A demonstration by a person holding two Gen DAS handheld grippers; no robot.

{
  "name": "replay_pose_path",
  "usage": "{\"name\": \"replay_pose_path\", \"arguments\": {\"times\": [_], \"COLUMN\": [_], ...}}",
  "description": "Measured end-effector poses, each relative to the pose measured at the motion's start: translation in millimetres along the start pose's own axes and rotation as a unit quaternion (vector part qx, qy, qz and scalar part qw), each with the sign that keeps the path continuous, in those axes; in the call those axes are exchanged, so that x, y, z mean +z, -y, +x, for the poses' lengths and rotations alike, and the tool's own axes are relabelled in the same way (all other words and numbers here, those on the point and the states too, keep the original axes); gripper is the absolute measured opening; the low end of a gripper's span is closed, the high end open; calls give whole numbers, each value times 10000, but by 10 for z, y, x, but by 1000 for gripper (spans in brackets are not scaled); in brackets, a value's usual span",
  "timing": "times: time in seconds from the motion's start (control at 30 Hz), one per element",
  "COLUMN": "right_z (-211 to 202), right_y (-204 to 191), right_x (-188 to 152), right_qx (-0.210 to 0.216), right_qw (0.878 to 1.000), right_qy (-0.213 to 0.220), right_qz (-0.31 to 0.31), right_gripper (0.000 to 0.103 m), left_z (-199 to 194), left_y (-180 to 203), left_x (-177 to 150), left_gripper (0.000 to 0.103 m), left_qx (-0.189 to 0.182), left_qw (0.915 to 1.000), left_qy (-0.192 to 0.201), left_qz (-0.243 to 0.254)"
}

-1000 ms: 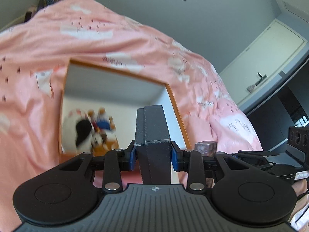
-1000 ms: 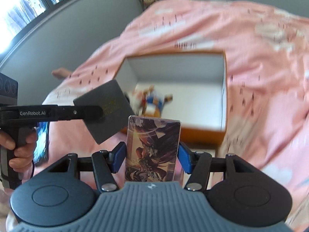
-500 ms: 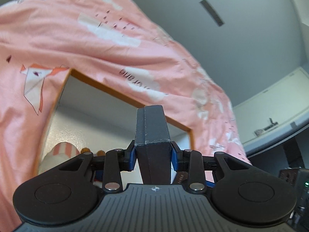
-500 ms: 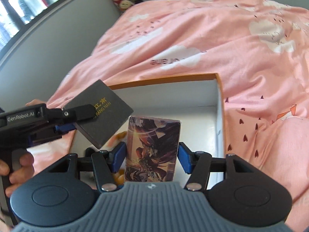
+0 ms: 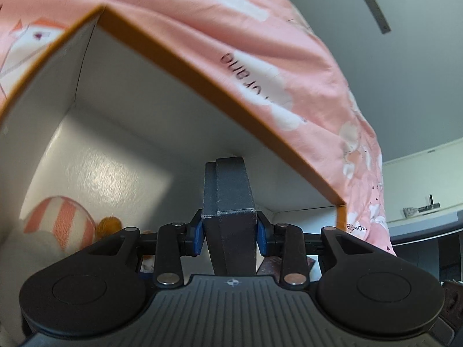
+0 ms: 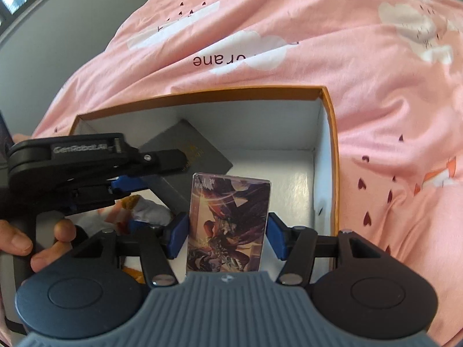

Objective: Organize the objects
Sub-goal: 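Carry the black book and anime card over the box with both grippers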

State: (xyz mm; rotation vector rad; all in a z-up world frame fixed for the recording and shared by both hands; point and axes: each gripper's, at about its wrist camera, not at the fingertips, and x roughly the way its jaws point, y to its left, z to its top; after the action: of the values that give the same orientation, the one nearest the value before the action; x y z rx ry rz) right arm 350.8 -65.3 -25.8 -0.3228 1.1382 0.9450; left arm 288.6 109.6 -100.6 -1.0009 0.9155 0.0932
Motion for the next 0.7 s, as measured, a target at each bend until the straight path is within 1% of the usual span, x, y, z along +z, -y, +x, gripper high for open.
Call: {"name": "replay_pose_path", "arguments": {"times": [0.07, 0.17, 0.2, 0.27, 0.3, 0.33, 0.37, 0.4, 0.43, 0.47, 0.53, 0.57, 0.6, 0.63, 0.7], "right_z": [23, 50, 57, 68, 75, 76, 76, 80, 80, 82, 88, 89, 88, 84, 85], "right_y": [-26, -63, -74, -98, -109, -123, -137, -150, -162, -174, -194, -197, -197, -199, -215], "right_x": [11, 16, 13, 2, 2, -5, -12, -15, -20, -24, -30, -29, -25, -18, -6], "right_qx": [-87, -201, -240, -323, -355, -388, -426, -471, -522, -579, -665, -675, -664, -650, -646], "right_qw": [9999, 9995, 9993, 9987, 9983, 9979, 9974, 9968, 9961, 9952, 9936, 9934, 9934, 9934, 9931], "right_qy": [-13, -7, -10, -11, -16, -24, -33, -41, -44, -43, -61, -70, -79, -85, -89], "right_qz": [-88, -251, -293, -392, -454, -515, -576, -644, -716, -786, -907, -929, -935, -938, -972], "right_gripper": [60, 60, 60, 60, 60, 60, 60, 60, 60, 60, 60, 60, 60, 60, 60], "left_z": [39, 47, 43, 26, 3, -26, -59, -100, -139, -178, -252, -285, -305, -327, -358], "left_y": [-38, -37, -39, -38, -26, -10, 9, 29, 51, 77, 134, 158, 193, 228, 282], "left_x": [-6, -9, -6, 3, 4, 1, -2, -6, -12, -20, -44, -57, -62, -75, -88], "left_gripper": [40, 40, 43, 54, 62, 67, 68, 71, 78, 78, 78, 77, 74, 72, 71], "left_qx": [67, 129, 159, 241, 291, 352, 398, 431, 476, 566, 666, 677, 688, 729, 914], "left_qw": [9999, 9998, 9997, 9993, 9990, 9984, 9977, 9966, 9951, 9928, 9857, 9806, 9748, 9677, 9490], "left_qy": [-81, -151, -187, -263, -287, -306, -326, -348, -366, -380, -453, -534, -608, -657, -702], "left_qz": [-83, 45, 61, 124, 201, 312, 452, 604, 780, 983, 1480, 1758, 2033, 2324, 2935]}}
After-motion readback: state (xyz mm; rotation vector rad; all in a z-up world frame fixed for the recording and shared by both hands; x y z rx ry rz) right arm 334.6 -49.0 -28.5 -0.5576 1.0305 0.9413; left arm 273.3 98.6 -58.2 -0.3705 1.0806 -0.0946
